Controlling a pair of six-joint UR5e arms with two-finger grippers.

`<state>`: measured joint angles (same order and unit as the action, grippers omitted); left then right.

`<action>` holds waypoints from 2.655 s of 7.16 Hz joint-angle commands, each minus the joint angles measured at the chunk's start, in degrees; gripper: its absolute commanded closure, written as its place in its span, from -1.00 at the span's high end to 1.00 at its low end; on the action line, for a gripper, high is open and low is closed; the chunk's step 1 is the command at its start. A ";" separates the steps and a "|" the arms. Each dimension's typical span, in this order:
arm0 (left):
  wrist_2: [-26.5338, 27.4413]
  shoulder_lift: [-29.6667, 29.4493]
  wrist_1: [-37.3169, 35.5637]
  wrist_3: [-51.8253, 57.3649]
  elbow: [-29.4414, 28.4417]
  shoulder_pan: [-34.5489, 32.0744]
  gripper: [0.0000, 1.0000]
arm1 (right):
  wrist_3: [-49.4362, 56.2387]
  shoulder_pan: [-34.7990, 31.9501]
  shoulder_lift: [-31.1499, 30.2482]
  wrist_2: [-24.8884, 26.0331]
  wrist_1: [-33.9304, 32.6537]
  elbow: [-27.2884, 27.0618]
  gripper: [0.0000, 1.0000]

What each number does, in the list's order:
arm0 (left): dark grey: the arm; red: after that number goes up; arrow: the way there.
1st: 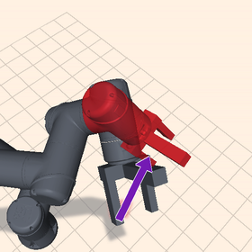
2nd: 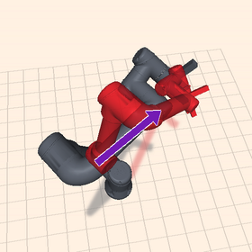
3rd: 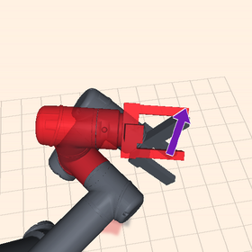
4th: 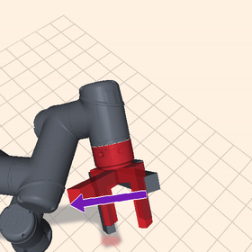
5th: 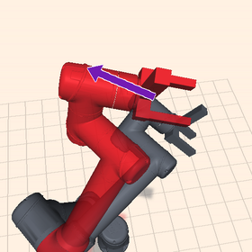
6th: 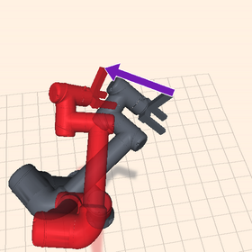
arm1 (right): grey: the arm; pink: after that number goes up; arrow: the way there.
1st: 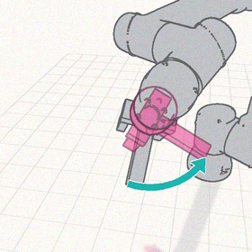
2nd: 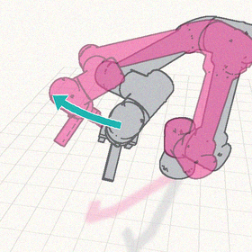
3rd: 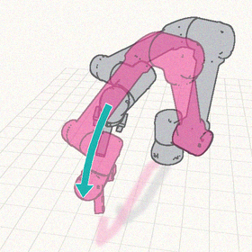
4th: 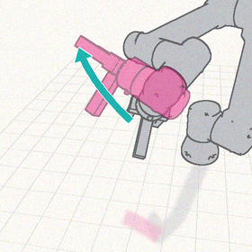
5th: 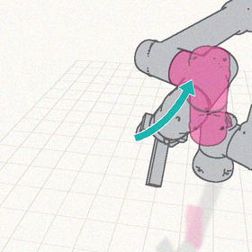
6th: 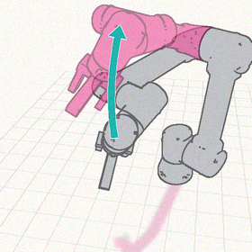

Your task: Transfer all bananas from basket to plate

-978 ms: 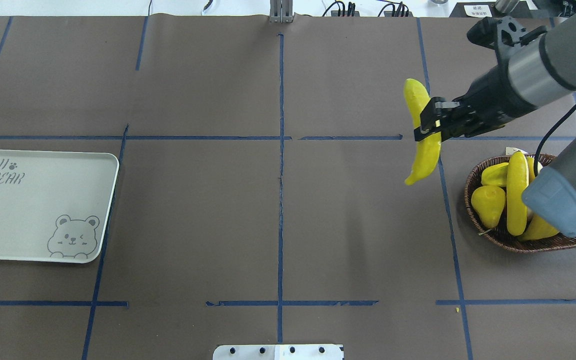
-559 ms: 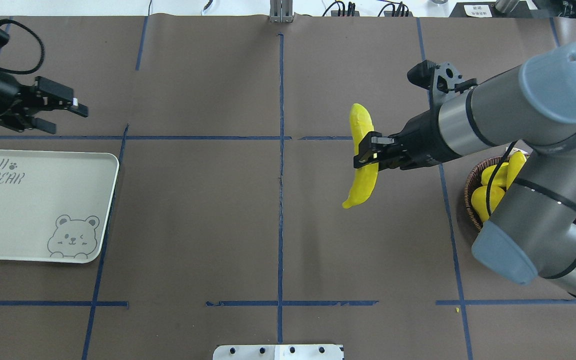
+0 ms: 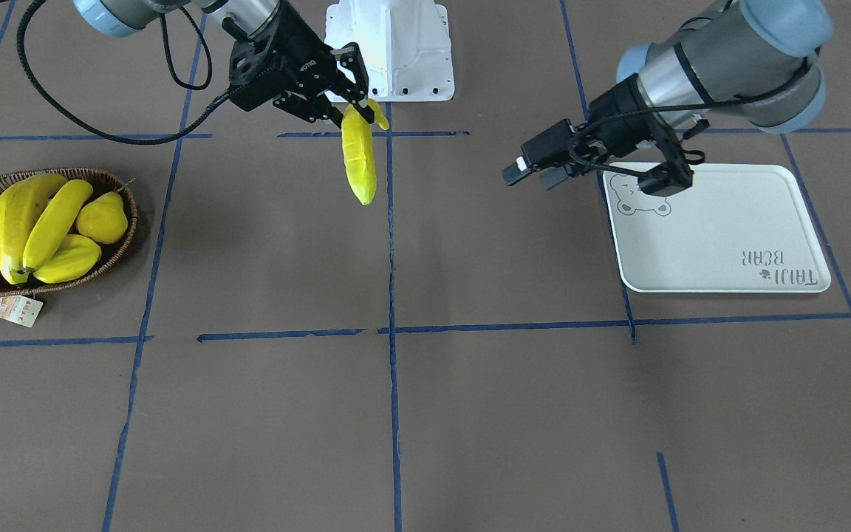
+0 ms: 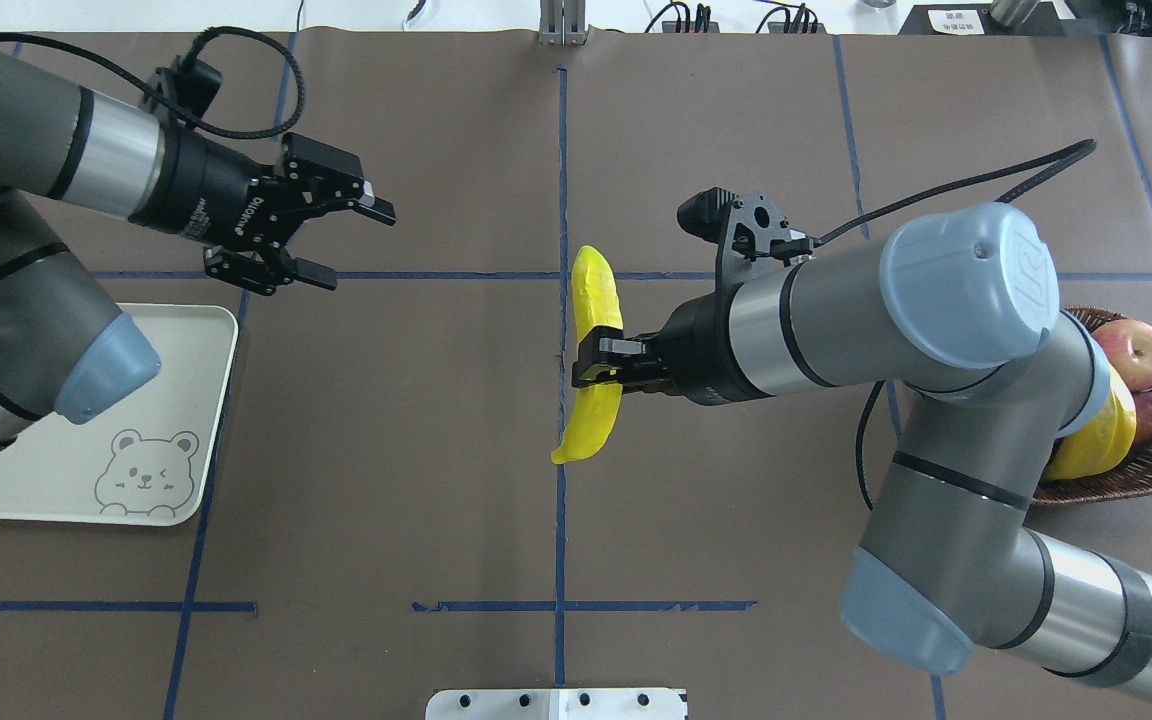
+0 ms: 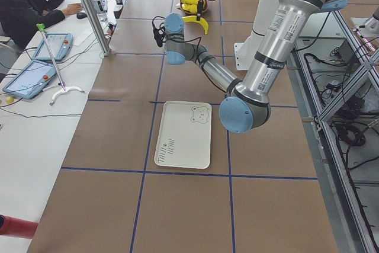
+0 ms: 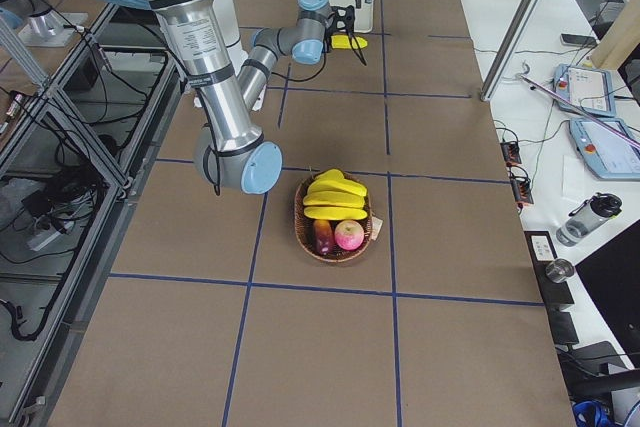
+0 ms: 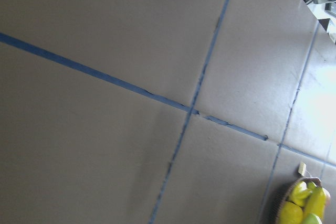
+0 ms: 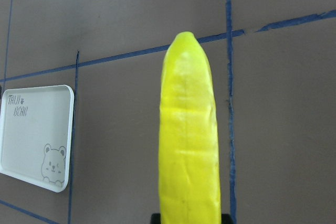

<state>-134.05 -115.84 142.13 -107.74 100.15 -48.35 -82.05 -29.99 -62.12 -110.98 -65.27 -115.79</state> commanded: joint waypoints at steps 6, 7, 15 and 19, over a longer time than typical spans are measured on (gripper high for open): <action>12.49 -7.55 0.08 -4.06 0.40 12.93 0.95 | -0.21 2.65 1.57 1.47 2.34 0.21 -0.98; 12.50 -7.82 0.17 -4.06 0.23 13.02 0.92 | -0.22 3.09 1.57 1.47 2.42 0.21 -0.98; 12.23 -6.94 0.26 -3.18 0.75 13.20 -1.00 | -0.57 2.83 1.57 1.21 2.51 -0.31 0.99; 10.75 -5.81 -4.10 -2.83 -1.26 9.44 -1.00 | -0.39 2.22 -0.44 0.25 2.34 -2.76 1.00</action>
<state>-122.39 -122.16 140.69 -110.77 99.94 -36.88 -82.47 -27.58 -61.48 -110.34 -62.86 -117.54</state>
